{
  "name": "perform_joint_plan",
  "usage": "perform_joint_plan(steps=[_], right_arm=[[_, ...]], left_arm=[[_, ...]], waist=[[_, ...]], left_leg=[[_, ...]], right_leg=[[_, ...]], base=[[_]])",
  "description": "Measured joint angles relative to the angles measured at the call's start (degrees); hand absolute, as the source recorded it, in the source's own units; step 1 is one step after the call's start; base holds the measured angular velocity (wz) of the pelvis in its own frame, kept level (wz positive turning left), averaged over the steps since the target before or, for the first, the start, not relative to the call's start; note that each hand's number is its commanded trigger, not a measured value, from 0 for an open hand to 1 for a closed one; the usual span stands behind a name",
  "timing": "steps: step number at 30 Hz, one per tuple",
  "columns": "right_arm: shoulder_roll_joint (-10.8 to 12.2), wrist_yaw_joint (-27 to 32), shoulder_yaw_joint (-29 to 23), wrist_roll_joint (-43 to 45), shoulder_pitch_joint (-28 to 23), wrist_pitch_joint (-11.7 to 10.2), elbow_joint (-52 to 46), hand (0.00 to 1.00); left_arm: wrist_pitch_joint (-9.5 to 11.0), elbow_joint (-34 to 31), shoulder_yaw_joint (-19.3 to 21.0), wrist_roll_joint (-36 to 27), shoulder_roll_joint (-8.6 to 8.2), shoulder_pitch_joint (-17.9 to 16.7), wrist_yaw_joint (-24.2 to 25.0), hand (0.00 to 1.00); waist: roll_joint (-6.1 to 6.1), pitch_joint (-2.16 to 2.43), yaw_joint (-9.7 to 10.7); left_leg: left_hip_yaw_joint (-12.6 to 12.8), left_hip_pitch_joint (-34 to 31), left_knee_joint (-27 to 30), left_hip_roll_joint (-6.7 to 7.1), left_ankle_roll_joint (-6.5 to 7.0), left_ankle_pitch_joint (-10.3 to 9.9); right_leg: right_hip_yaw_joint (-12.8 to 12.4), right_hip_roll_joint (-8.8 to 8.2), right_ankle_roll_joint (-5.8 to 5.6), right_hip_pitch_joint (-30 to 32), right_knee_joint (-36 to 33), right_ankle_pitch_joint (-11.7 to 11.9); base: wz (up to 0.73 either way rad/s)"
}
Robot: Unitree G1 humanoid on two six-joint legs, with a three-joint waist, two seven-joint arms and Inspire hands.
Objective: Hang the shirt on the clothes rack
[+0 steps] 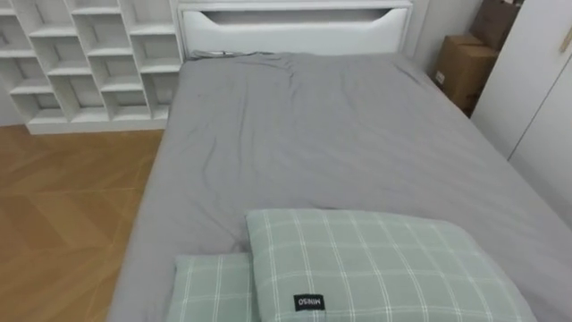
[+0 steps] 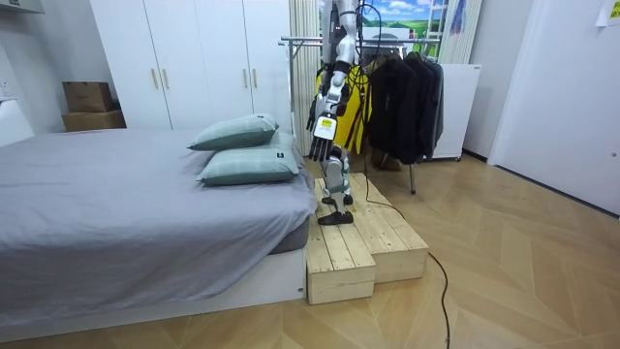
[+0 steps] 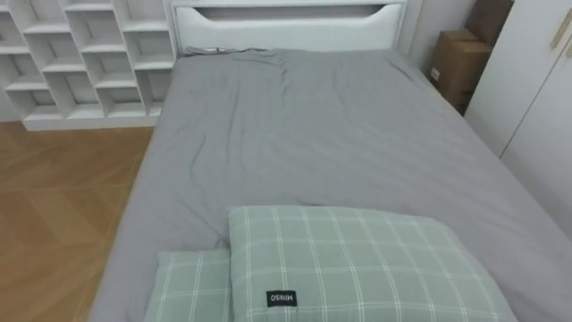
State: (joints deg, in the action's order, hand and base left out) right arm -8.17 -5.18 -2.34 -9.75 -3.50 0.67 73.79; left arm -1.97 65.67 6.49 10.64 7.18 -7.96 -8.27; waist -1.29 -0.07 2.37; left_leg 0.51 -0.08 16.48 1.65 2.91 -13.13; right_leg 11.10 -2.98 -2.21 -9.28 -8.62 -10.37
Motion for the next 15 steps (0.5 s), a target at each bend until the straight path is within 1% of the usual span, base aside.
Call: perform_joint_plan(steps=[3,9,15], right_arm=[[0.02,0.10,0.74,-0.01,0.00,-0.15,0.14,0.00],[0.06,0.06,1.32,-1.29,-0.01,-0.59,0.16,0.00],[0.04,0.11,3.27,-2.66,0.00,-0.59,0.12,0.00]], left_arm=[[0.41,0.20,-0.04,-1.75,-0.63,-0.40,-0.13,0.00],[2.25,0.85,-1.14,-4.48,-0.53,-0.61,-0.64,0.00],[2.40,0.95,-2.32,-5.56,-0.36,-0.65,-1.26,0.00]], waist=[[-0.02,-0.10,0.22],[-0.08,-0.22,0.21],[-0.12,-0.26,0.19]], left_leg=[[0.14,1.12,-0.91,0.00,-0.07,0.08],[0.13,1.24,-1.18,0.02,-0.07,0.08],[0.15,1.23,-1.21,0.02,-0.08,0.07]], right_leg=[[0.07,0.00,0.00,-0.68,0.08,0.00],[0.03,0.00,0.00,-0.72,0.08,0.00],[0.09,0.00,0.00,-0.69,0.08,0.00]], base=[[0.00],[0.00],[0.00]])
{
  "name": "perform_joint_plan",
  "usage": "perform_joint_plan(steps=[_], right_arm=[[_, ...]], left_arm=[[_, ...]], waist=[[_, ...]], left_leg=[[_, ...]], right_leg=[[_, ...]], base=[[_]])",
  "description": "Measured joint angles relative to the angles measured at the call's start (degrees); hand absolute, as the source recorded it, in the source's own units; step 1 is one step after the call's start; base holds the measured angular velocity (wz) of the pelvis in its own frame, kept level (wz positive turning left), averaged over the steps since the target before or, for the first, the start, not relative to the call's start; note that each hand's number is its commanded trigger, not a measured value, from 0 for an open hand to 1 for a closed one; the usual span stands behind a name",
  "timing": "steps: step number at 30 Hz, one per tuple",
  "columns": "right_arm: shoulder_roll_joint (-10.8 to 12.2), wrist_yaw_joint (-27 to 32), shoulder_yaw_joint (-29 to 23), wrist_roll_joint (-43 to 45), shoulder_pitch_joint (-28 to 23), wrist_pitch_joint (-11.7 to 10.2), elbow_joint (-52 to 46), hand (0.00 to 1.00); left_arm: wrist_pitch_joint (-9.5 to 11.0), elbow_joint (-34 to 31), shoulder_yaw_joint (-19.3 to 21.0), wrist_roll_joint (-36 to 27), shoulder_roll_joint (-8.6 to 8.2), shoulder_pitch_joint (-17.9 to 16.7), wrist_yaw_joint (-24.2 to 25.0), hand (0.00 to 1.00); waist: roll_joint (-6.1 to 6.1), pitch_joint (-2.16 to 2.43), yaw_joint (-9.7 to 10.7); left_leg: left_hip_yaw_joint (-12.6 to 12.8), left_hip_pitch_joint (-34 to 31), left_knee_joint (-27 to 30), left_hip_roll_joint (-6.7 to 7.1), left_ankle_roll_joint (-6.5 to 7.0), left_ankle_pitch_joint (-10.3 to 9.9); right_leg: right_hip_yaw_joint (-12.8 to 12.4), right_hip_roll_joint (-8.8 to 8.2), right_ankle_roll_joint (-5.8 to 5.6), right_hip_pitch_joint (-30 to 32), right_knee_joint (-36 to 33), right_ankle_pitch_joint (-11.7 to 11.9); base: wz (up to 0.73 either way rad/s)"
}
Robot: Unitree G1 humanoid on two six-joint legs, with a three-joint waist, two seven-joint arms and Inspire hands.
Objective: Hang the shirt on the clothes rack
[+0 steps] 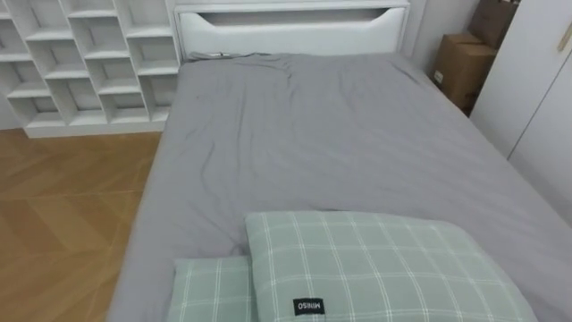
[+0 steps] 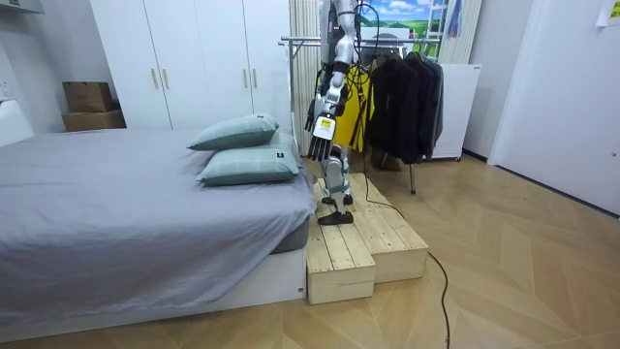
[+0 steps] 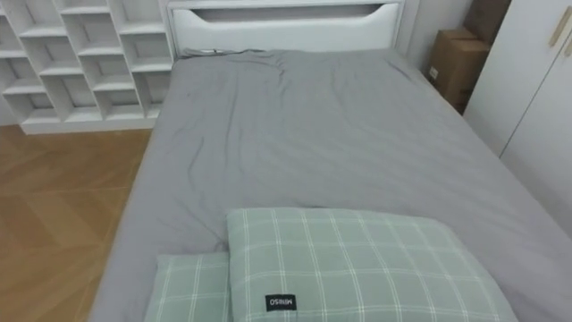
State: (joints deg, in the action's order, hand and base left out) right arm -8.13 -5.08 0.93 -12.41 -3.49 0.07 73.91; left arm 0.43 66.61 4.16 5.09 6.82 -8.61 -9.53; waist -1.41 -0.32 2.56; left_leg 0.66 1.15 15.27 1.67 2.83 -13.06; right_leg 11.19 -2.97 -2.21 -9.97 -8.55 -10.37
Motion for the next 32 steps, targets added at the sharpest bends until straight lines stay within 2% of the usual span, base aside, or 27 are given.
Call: perform_joint_plan(steps=[15,24,32], right_arm=[[0.00,-0.15,-0.05,-1.65,-0.51,-0.11,0.25,0.00],[-0.05,-1.36,-1.13,-5.99,-0.95,-0.09,0.48,0.00],[0.26,-1.46,-2.27,-9.91,-1.14,0.52,2.48,0.00]], left_arm=[[0.05,0.34,-0.98,-1.03,0.43,0.01,1.04,0.00],[0.03,0.32,-1.00,0.18,0.15,0.13,1.82,0.00],[-0.27,0.38,-0.97,0.21,0.07,0.02,1.80,0.00]], waist=[[0.15,0.00,0.19],[0.98,0.11,0.34],[0.98,0.01,0.34]], left_leg=[[0.16,0.09,-0.11,0.00,0.00,0.00],[0.43,-0.23,-0.83,0.02,0.06,0.10],[0.61,1.01,-2.17,0.08,0.12,0.34]], right_leg=[[0.16,-0.02,0.00,0.04,0.04,0.00],[-0.05,-0.08,0.00,0.78,0.00,0.00],[-0.17,-0.18,0.00,0.33,0.02,0.00]], base=[[0.00],[0.00],[0.00]])
